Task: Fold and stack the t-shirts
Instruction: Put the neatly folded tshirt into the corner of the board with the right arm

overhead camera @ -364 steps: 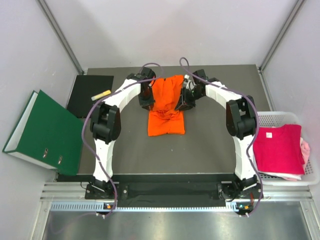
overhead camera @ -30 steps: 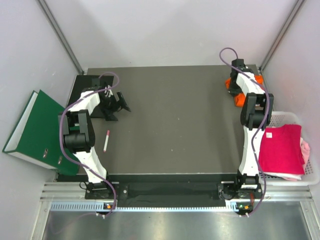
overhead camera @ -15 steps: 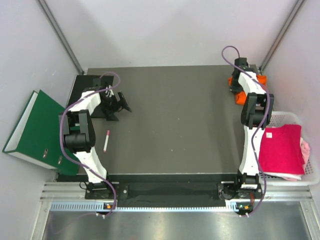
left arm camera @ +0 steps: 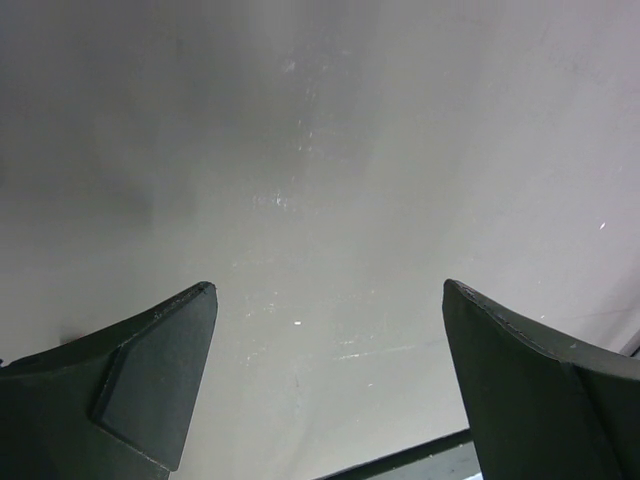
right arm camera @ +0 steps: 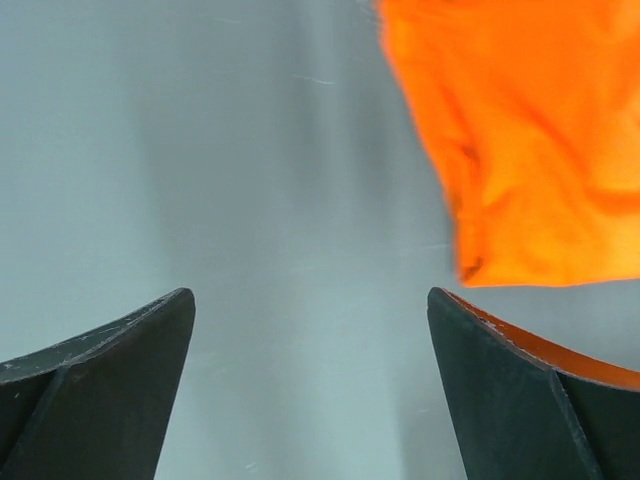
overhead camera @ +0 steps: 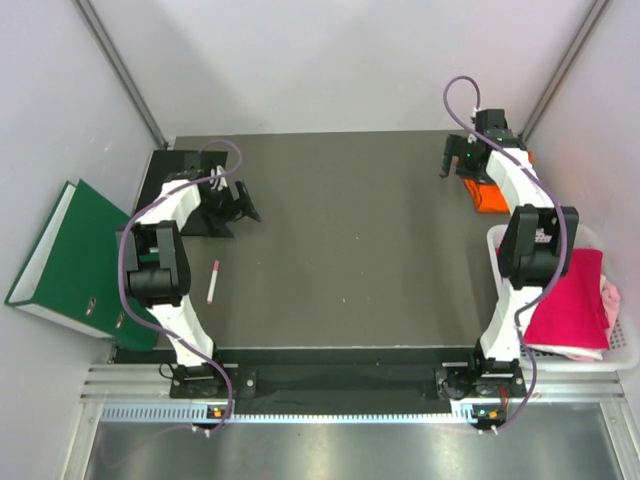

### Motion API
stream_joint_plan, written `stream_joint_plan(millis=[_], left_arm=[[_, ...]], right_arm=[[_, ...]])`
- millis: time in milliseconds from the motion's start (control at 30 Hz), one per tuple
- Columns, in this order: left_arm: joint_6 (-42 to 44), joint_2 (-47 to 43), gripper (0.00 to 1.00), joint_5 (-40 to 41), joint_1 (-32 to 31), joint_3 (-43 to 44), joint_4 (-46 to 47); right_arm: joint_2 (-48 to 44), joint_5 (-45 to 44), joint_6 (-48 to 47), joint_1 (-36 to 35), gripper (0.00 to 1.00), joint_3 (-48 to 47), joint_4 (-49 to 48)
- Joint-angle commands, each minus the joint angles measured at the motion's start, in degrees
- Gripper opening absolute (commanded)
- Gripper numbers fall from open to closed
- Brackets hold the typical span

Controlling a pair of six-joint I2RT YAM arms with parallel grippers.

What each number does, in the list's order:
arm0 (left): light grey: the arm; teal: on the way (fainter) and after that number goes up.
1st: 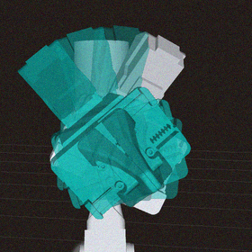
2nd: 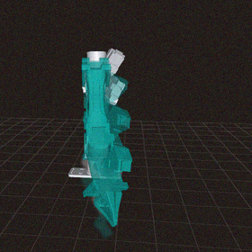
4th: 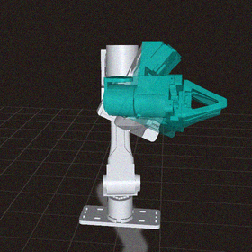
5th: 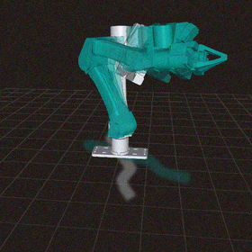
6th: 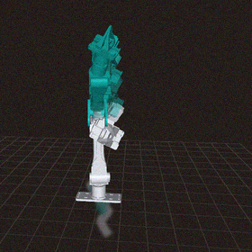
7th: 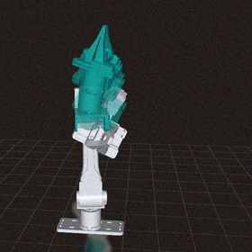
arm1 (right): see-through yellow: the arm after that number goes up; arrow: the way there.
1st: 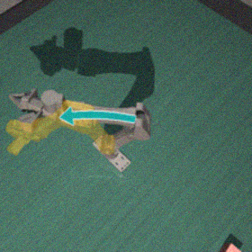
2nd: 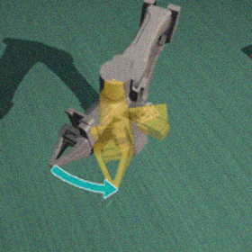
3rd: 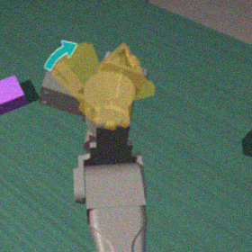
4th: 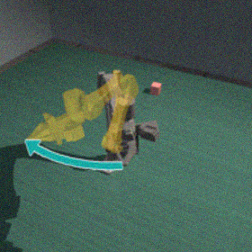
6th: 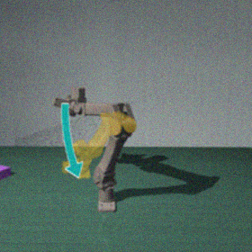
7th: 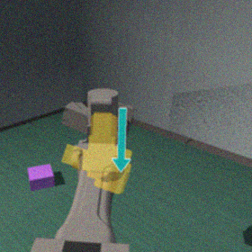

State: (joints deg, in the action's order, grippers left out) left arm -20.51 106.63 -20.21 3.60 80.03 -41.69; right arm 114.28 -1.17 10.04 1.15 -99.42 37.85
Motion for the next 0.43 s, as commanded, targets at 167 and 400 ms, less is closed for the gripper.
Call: stream_joint_plan(millis=[167,400], left_arm=[[3.19,-1.25,0.99,-0.62,-0.26,2.33,0.82],[4.08,-3.53,0.99,-1.06,-0.26,1.88,1.44]], right_arm=[[-8.8,-2.34,-2.31,-15.36,1.0,9.21,-2.68],[-13.81,-2.79,1.64,-23.82,1.0,17.5,-6.03]])
